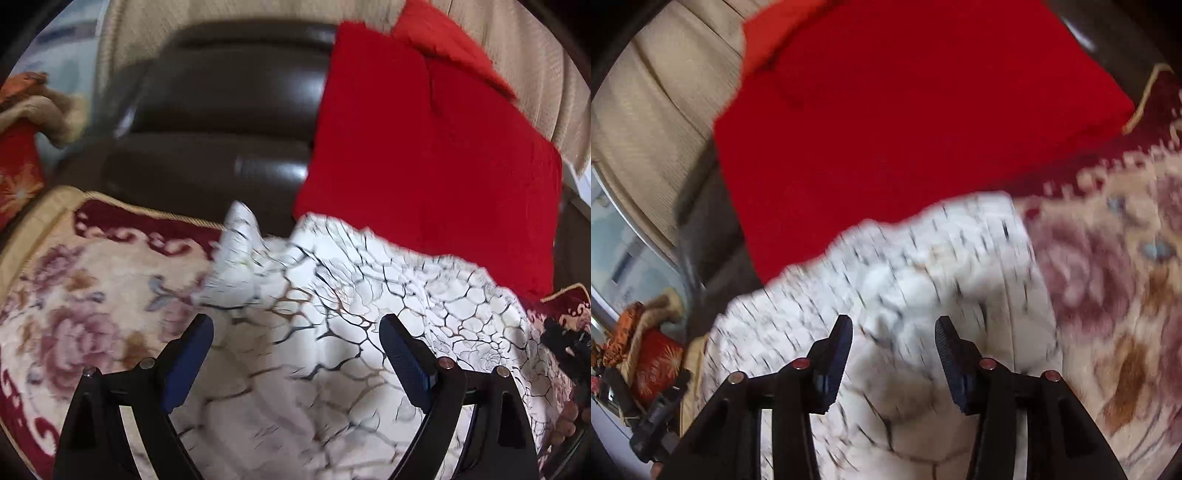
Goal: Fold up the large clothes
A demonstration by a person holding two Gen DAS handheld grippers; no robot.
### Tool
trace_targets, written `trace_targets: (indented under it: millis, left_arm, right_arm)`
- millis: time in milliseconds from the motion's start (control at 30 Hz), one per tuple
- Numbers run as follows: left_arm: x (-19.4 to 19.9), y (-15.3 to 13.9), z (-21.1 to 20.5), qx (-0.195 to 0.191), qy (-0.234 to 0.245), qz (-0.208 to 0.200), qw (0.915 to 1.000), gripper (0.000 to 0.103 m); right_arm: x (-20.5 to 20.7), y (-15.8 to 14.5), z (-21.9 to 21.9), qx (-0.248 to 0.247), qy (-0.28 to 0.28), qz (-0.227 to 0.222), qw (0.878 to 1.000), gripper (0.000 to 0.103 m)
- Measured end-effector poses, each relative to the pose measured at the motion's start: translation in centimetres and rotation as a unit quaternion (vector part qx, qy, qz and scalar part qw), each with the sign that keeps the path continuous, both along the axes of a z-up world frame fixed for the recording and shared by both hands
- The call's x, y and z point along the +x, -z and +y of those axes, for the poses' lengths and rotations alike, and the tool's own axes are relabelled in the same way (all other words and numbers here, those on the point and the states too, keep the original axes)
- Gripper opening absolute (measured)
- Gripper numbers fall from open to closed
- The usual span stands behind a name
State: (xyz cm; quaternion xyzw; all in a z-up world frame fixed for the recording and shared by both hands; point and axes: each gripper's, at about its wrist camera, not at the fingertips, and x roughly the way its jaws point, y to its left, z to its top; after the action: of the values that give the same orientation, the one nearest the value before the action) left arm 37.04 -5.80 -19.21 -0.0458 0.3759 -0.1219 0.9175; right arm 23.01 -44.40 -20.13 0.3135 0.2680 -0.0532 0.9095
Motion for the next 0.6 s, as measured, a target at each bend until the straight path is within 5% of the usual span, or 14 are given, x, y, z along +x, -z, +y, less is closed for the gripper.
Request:
trace_targets:
  millis: [200, 400, 600]
  left_arm:
    - [4.6, 6.0, -1.1, 0.058, -0.019, 0.112, 0.9918, 0.095]
    - [1.9, 4.2, -0.1, 0.075, -0.02, 0.081, 0.9937, 0.095]
    - [-2.4, 1.6, 6.0, 0.026, -0.071, 0.06, 0.9953, 0.095]
  right_arm:
    - [2.7, 3.8, -2.6, 0.055, 0.012, 0.082, 0.995, 0.049]
    - [2.4, 2.8, -1.6, 0.008, 0.006, 0.083, 0.996, 0.049]
    - [-0.6, 0.2, 0.4, 0.001, -0.007, 0.027, 1.0, 0.049]
